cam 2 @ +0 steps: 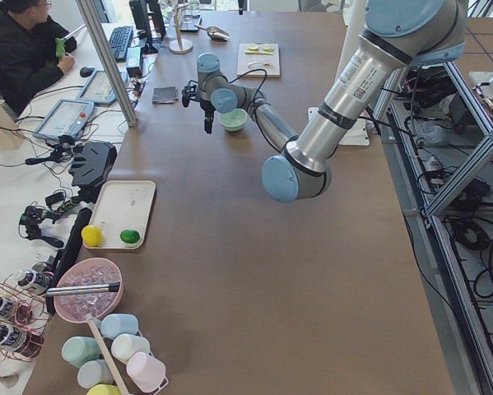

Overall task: Place spoon in bowl
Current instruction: 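Release the bowl and withdraw the left gripper while the right arm reaches out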

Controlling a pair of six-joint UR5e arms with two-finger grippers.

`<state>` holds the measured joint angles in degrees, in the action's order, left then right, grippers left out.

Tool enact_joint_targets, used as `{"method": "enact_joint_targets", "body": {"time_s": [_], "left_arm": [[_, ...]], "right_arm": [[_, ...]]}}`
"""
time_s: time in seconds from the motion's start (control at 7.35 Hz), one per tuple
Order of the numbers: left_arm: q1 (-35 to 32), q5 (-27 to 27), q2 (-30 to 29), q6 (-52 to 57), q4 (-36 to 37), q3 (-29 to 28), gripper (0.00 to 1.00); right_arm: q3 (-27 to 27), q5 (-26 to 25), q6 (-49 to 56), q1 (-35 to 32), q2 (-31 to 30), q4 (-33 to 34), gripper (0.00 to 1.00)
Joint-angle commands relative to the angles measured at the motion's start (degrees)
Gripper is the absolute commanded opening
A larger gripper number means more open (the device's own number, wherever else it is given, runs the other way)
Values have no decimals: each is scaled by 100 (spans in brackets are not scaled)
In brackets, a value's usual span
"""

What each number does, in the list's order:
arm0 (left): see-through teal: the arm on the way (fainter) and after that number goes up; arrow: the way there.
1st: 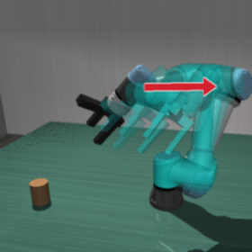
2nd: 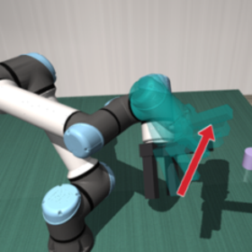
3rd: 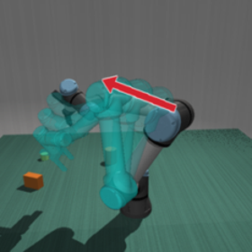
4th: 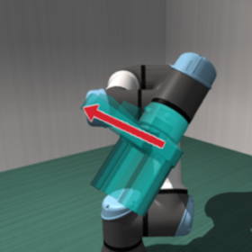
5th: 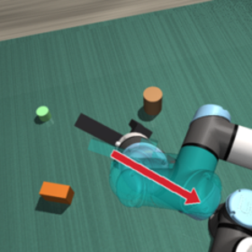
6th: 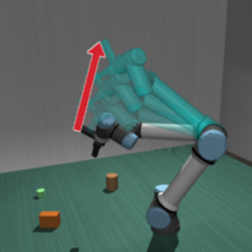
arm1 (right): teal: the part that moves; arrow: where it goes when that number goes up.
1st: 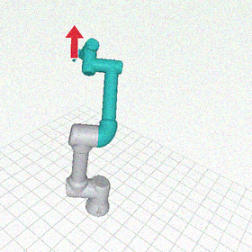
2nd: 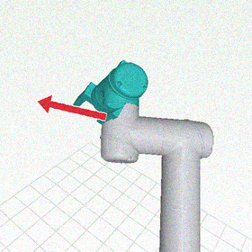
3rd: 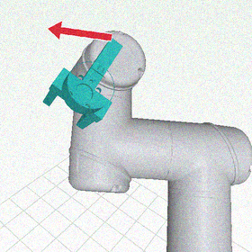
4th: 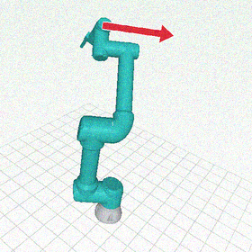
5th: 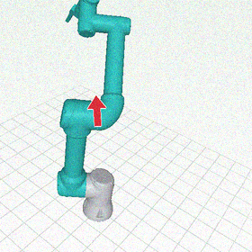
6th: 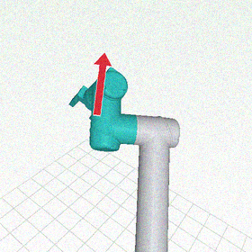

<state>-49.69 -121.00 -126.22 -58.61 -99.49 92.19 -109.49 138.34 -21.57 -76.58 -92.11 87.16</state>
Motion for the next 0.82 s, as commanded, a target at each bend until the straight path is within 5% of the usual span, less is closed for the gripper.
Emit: {"method": "enact_joint_targets", "body": {"time_s": [0.0,0.68], "left_arm": [[-654,-160,343,402,44,185,98],[-805,-187,449,763,53,247,98]], "right_arm": [[-47,-953,-1303,1498,-8,-1232,100],[435,-1082,-1359,2568,9,-1745,100]]}}
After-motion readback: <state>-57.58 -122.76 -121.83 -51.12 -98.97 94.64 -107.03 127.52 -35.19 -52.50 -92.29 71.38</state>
